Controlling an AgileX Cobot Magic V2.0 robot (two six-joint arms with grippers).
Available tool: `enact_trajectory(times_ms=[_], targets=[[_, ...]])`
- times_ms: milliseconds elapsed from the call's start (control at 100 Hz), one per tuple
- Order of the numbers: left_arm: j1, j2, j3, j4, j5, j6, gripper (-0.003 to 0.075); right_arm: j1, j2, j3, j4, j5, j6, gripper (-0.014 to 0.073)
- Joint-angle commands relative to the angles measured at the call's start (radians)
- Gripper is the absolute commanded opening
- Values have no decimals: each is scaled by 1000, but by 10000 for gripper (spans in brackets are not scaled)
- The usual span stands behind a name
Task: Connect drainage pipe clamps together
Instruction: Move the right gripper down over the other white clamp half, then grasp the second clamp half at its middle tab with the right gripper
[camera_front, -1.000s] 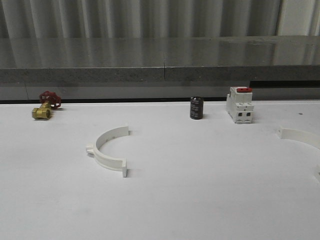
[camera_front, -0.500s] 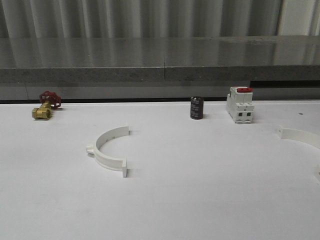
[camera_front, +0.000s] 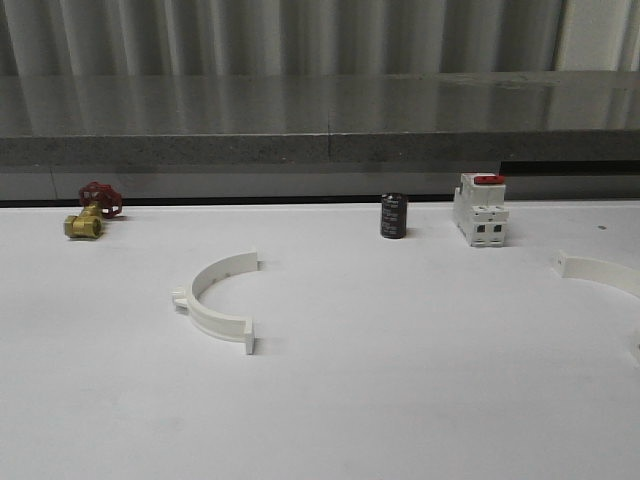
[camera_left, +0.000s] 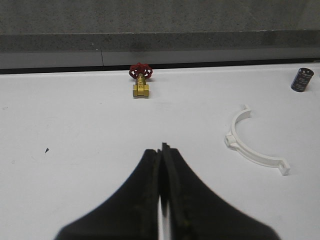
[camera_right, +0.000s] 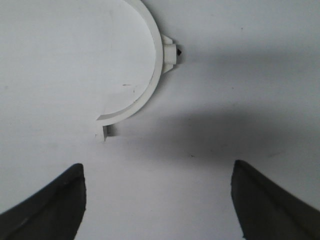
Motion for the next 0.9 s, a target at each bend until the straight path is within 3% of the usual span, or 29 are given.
enact_trajectory(times_ms=[0,230,890], targets=[[2,9,-26,-3,-78,4,-21,-18,31,-70,20,10,-7,582],[2,9,-26,-3,-78,4,-21,-62,181,-153,124,16,-105,573],[2,9,-26,-3,-78,4,-21,-66,402,-243,123,-72,-105,573]])
